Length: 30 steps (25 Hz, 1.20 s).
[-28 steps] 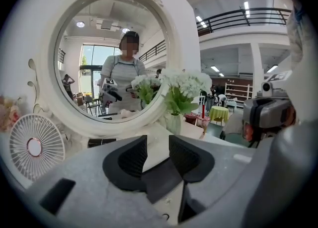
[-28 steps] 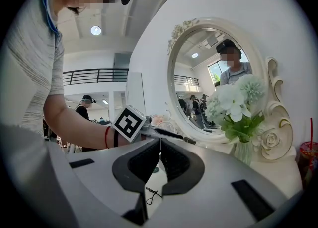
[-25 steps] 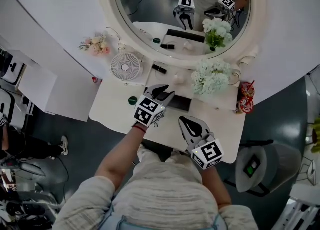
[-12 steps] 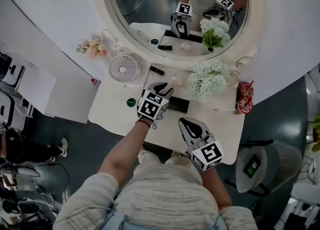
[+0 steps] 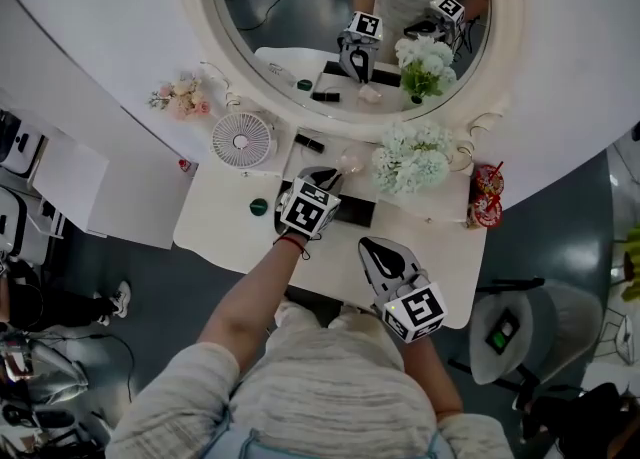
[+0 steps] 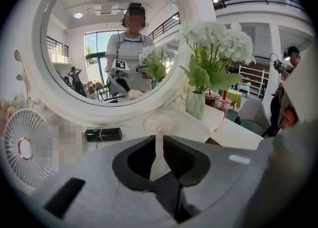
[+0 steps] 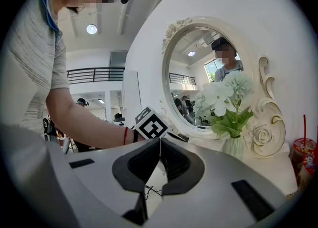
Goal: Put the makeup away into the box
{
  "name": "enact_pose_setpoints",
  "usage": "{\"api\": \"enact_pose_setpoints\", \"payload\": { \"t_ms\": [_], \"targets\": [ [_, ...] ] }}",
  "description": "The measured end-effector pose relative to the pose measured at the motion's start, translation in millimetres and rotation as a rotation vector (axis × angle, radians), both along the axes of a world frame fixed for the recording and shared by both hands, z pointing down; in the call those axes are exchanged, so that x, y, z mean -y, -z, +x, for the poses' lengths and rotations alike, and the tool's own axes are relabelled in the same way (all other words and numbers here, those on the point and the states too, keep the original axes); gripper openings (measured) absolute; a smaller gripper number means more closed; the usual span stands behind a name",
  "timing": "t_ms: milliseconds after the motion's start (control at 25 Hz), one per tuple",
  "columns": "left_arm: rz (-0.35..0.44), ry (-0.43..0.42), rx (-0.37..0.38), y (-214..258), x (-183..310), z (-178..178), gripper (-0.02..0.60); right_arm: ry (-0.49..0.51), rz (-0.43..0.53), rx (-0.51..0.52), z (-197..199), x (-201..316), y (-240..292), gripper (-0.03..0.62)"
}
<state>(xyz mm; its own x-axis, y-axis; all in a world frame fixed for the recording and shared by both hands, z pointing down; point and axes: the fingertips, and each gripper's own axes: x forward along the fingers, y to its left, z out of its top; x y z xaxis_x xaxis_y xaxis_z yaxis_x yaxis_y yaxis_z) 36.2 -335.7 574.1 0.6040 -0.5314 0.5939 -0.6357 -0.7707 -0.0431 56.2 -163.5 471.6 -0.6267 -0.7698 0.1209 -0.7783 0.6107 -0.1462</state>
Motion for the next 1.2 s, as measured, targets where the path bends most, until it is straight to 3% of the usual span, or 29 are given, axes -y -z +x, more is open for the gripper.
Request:
{"api": "enact_pose_setpoints", "payload": {
  "t_ms": [720,1200],
  "targets": [
    [-0.015,0.038,-0.076,11,-11,-13,0.028,0.014,0.006,-0.009,-3,4,3,0.011],
    [-0.082,-0.025,-0.168,34,-66,-21,0.026,0.019,0.009,-0.012,-8,4,5,0.011]
  ]
}}
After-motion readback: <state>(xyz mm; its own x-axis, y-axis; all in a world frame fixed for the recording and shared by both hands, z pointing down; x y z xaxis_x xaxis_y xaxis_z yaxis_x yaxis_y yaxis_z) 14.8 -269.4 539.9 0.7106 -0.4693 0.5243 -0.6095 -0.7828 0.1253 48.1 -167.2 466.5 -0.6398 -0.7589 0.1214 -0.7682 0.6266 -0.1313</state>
